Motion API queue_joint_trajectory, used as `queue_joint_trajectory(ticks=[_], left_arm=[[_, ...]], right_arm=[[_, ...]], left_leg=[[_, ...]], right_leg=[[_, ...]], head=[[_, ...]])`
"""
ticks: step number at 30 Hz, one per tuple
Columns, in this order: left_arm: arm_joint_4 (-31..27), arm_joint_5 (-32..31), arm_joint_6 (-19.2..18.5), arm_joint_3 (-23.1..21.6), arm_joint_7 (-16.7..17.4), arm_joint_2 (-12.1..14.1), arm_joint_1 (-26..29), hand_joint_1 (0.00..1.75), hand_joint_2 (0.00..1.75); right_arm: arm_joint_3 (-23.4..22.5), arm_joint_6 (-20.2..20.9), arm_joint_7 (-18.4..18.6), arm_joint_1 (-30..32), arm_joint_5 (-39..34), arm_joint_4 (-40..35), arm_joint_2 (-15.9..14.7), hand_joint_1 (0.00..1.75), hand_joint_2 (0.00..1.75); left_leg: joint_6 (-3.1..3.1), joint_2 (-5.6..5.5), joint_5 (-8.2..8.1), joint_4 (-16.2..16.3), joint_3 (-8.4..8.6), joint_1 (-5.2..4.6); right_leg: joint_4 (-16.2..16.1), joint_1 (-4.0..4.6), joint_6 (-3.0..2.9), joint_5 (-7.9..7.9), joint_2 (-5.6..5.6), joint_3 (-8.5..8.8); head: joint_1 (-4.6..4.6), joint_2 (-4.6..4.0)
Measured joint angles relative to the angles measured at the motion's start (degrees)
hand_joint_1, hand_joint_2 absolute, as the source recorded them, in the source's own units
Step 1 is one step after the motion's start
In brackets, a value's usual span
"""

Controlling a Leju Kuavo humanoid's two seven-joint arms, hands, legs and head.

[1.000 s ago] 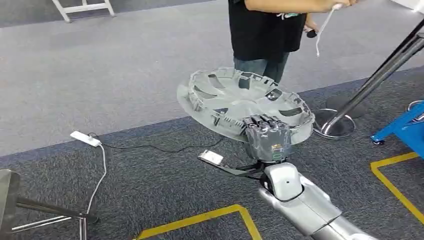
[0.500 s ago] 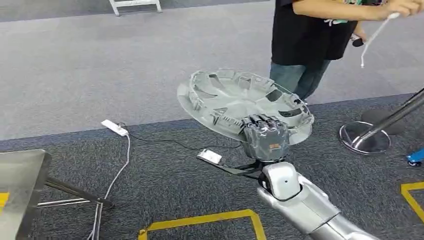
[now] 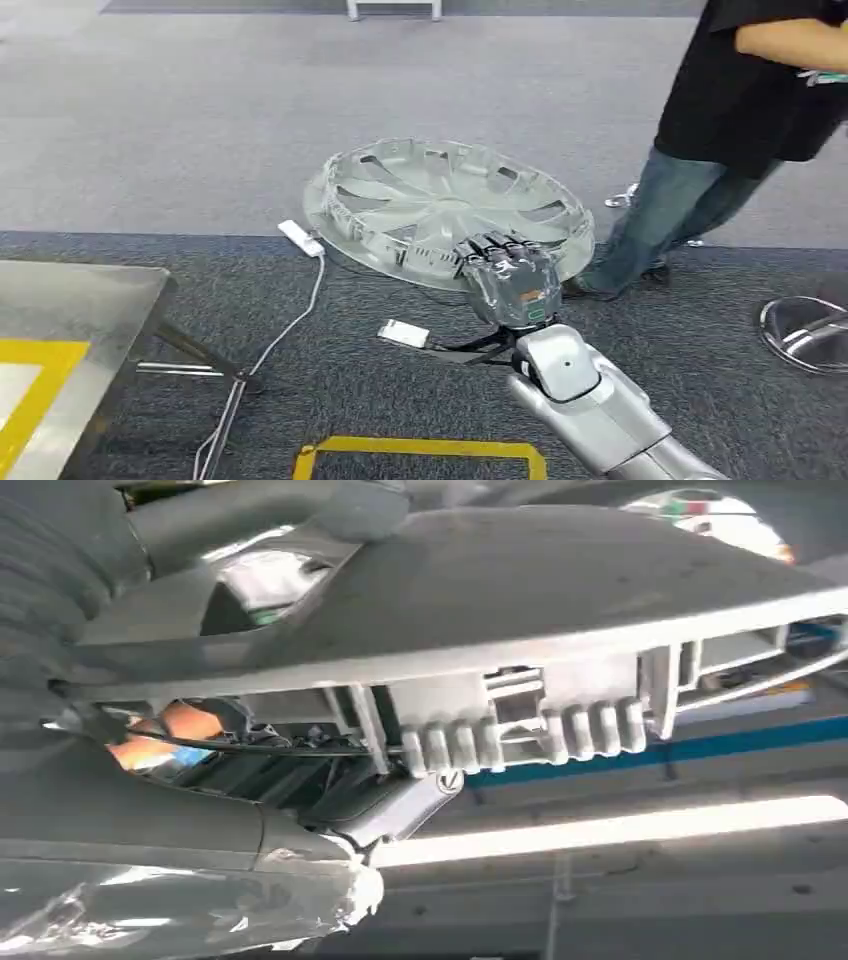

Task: Take the parts from the cabinet and place them on the table.

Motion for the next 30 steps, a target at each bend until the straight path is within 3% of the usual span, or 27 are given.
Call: queue_joint_trajectory(ticks=[2, 3, 4, 5, 6, 8, 9, 10, 12, 13, 14, 15, 16, 18, 19, 20, 21, 23, 24, 25, 26, 27, 28, 29, 30], left_arm=[[-0.44, -0.7, 1.05, -4.45, -1.72, 2.29, 1.7, 0.0, 1.75], [-0.46, -0.94, 1.35, -5.7, -1.74, 3.19, 2.63, 0.0, 1.75], [-0.48, -1.27, 1.42, -6.46, -1.74, 3.67, 3.34, 0.0, 1.75], [-0.68, -1.62, 1.59, -7.55, -1.76, 4.13, 3.79, 0.0, 1.75], [-0.74, -1.97, 1.62, -8.45, -1.76, 4.5, 3.81, 0.0, 1.75], [-0.76, -2.71, 1.64, -9.88, -2.15, 4.95, 3.74, 0.0, 1.75], [-0.76, -3.12, 1.61, -10.3, -2.48, 5.02, 3.91, 0.0, 1.75], [-0.76, -3.5, 1.64, -10.61, -2.64, 5.13, 4.14, 0.0, 1.75], [-0.76, -3.78, 1.63, -10.91, -2.9, 5.52, 4.28, 0.0, 1.75], [-0.76, -3.78, 1.64, -10.98, -2.96, 5.63, 4.26, 0.0, 1.75], [-0.76, -3.78, 1.64, -11.07, -3.03, 5.79, 4.13, 0.0, 1.75], [-0.79, -3.78, 1.68, -11.2, -3.09, 5.81, 4.0, 0.0, 1.75], [-0.81, -3.78, 1.72, -11.28, -3.12, 5.83, 3.97, 0.0, 1.75], [-0.79, -3.8, 1.75, -11.28, -3.12, 5.74, 4.35, 0.0, 1.75], [-0.81, -4.02, 1.7, -11.22, -3.12, 5.61, 4.37, 0.0, 1.75], [-0.81, -4.17, 1.66, -11.13, -3.12, 5.39, 4.26, 0.0, 1.75], [-0.81, -4.48, 1.53, -11.07, -3.12, 5.28, 3.9, 0.0, 1.75], [-0.81, -4.72, 1.46, -10.96, -3.12, 5.02, 3.59, 0.0, 1.75], [-0.81, -4.76, 1.4, -10.91, -3.12, 4.89, 3.6, 0.0, 1.75], [-0.81, -4.76, 1.37, -10.82, -3.12, 4.8, 3.63, 0.0, 1.75], [-0.81, -4.81, 1.33, -10.69, -3.12, 4.69, 3.6, 0.0, 1.75], [-0.81, -4.85, 1.22, -10.59, -3.12, 4.54, 3.57, 0.0, 1.75], [-0.85, -5.03, 1.11, -10.45, -3.12, 4.28, 3.56, 0.0, 1.75], [-0.98, -5.24, 0.85, -10.13, -3.12, 3.93, 3.56, 0.0, 1.75], [-1.22, -5.49, 0.52, -9.71, -3.12, 3.64, 3.44, 0.0, 1.75]], right_arm=[[-1.81, 0.0, -1.86, 0.31, -0.11, -0.04, 0.9, 1.75, 1.75], [-2.46, -0.02, -2.59, 0.44, -0.09, -0.04, 1.59, 1.75, 1.75], [-2.95, -0.02, -2.95, 0.51, -0.09, -0.04, 2.03, 1.75, 1.75], [-3.49, -0.02, -3.34, 0.63, 0.0, -0.11, 2.54, 1.75, 1.75], [-4.06, -0.02, -3.63, 0.63, 0.11, -0.15, 2.71, 1.75, 1.75], [-5.41, -0.02, -3.78, 0.76, 0.26, -0.2, 2.97, 1.75, 1.75], [-5.88, -0.02, -3.84, 0.83, 0.31, -0.2, 2.99, 1.75, 1.75], [-6.12, 0.0, -3.95, 0.9, 0.42, -0.2, 3.1, 1.75, 1.75], [-6.51, 0.0, -4.0, 1.11, 0.66, -0.28, 3.52, 1.75, 1.75], [-6.68, -0.02, -4.0, 1.15, 0.79, -0.39, 3.74, 1.75, 1.75], [-6.92, -0.02, -4.0, 1.16, 0.87, -0.42, 3.87, 1.75, 1.75], [-7.17, 0.0, -3.97, 1.11, 0.96, -0.44, 3.89, 1.75, 1.75], [-7.34, -0.02, -3.93, 1.13, 1.03, -0.44, 3.89, 1.75, 1.75], [-7.36, 0.0, -3.65, 1.18, 1.27, -0.48, 3.98, 1.75, 1.75], [-7.43, -0.02, -3.47, 1.24, 1.33, -0.66, 4.02, 1.75, 1.75], [-7.49, -0.02, -3.14, 1.28, 1.42, -0.81, 4.04, 1.75, 1.75], [-7.58, -0.02, -2.88, 1.32, 1.53, -0.96, 4.04, 1.75, 1.75], [-7.95, -0.02, -2.6, 1.57, 1.79, -0.96, 3.98, 1.75, 1.75], [-7.97, -0.02, -2.55, 1.76, 1.84, -0.96, 3.98, 1.75, 1.75], [-8.02, -0.02, -2.53, 1.96, 1.88, -0.96, 3.98, 1.75, 1.75], [-8.06, -0.02, -2.33, 2.11, 1.9, -0.98, 4.0, 1.75, 1.75], [-8.08, -0.02, -2.05, 2.2, 2.07, -1.03, 4.0, 1.75, 1.75], [-8.15, -0.02, -1.81, 2.24, 2.25, -1.14, 3.98, 1.75, 1.75], [-8.21, -0.02, -1.5, 2.29, 2.34, -1.36, 3.93, 1.75, 1.75], [-8.24, -0.02, -1.22, 2.34, 2.38, -1.49, 3.91, 1.75, 1.75]], left_leg=[[-0.94, -1.66, 0.62, -0.42, -0.47, 0.47], [-1.24, -2.4, 0.61, -0.36, -0.53, 0.37], [-1.49, 0.3, 0.03, 0.28, -0.64, 0.06], [-1.77, 3.9, -1.46, 2.64, -1.79, -0.23], [-2.02, 5.6, -3.46, 6.57, -3.77, -0.21], [-2.15, 6.8, -7.05, 15.83, -8.42, -0.1], [-2.13, 6.86, -7.09, 17.62, -9.33, -0.07], [-2.05, 6.88, -5.83, 16.74, -8.79, -0.07], [-1.44, 7.45, -0.97, 8.66, -4.47, -0.25], [-0.84, 8.93, 1.16, 3.75, -1.73, -0.61], [-0.25, 12.45, 0.43, 1.37, -0.21, -1.64], [0.19, 12.28, -0.08, 0.05, 0.0, -1.84], [0.19, 11.79, -0.07, 0.25, -0.25, -1.85], [0.62, 10.24, -0.11, -0.03, -0.29, -1.86], [1.01, 9.45, 0.18, -0.62, 0.18, -1.21], [1.24, 8.76, 0.18, -0.64, 0.16, -1.16], [1.58, 8.04, 0.22, -0.64, 0.09, -1.16], [1.76, 6.33, 0.16, -0.63, 0.09, -1.18], [1.79, 5.49, 0.14, -0.62, 0.14, -1.22], [1.8, 4.59, 0.12, -0.61, 0.24, -1.24], [1.79, 3.65, 0.11, -0.6, 0.34, -1.25], [1.73, 2.71, 0.07, -0.57, 0.52, -1.26], [1.63, 1.88, 0.01, -0.57, 0.73, -1.26], [1.52, 1.3, 0.0, -0.56, 0.54, -1.09], [1.07, 0.65, 0.14, -0.15, 0.15, -1.29]], right_leg=[[0.54, 0.47, -0.47, 0.01, -1.51, -0.01], [0.4, 0.06, -0.91, 0.2, -2.26, 0.19], [0.26, -0.01, -1.24, 0.29, -2.98, 0.43], [0.2, 0.04, -1.71, 0.16, -3.6, 0.61], [0.2, 0.2, -1.92, 0.04, -4.53, 0.69], [0.21, 0.43, -2.32, -0.26, -6.62, 0.86], [0.21, 0.5, -2.36, -0.37, -7.39, 0.97], [0.21, 0.59, -2.38, -0.52, -8.06, 1.15], [0.21, 0.76, -2.26, -0.94, -9.29, 1.8], [0.2, 0.81, -2.11, -1.25, -9.95, 2.23], [0.18, 1.15, -1.7, -1.63, -10.55, 2.48], [0.31, 1.42, -1.3, -1.89, -11.0, 2.42], [0.2, 1.54, -1.17, -1.97, -11.94, 2.52], [-0.28, 1.61, -0.66, -2.2, -13.45, 3.23], [-0.07, 1.31, -0.3, -2.92, -12.9, 2.85], [1.8, 1.29, -0.24, -4.23, -9.49, 2.34], [5.88, 1.23, -0.23, -6.29, -7.1, 0.47], [15.62, 1.25, -0.17, -9.98, -5.56, -4.71], [18.28, 1.29, -0.18, -10.21, -5.49, -6.53], [18.03, 1.3, -0.24, -8.83, -5.46, -7.11], [15.12, 1.29, -0.39, -6.1, -5.41, -6.39], [10.17, 1.29, -0.55, -2.73, -5.03, -4.54], [4.66, 1.26, -0.86, 0.39, -3.78, -2.33], [2.17, 1.02, -1.24, 0.64, -0.5, -1.19], [0.91, 0.71, -1.24, 0.76, 0.52, -0.72]], head=[[-0.02, 0.0], [-0.09, 0.0], [-0.11, 0.0], [-1.12, 0.0], [-1.16, 0.0], [-1.09, 0.0], [-1.12, 0.0], [-1.12, 0.0], [-1.16, 0.0], [-1.12, 0.0], [-1.12, 0.0], [-1.23, 0.0], [-0.96, 0.0], [-1.12, 0.0], [-1.01, 0.0], [-0.87, 0.0], [-0.75, 0.0], [-0.57, 0.0], [-0.61, 0.0], [-0.59, 0.0], [-0.59, 0.0], [-0.59, 0.0], [-0.59, 0.0], [-0.7, 0.0], [-0.83, 0.0]])
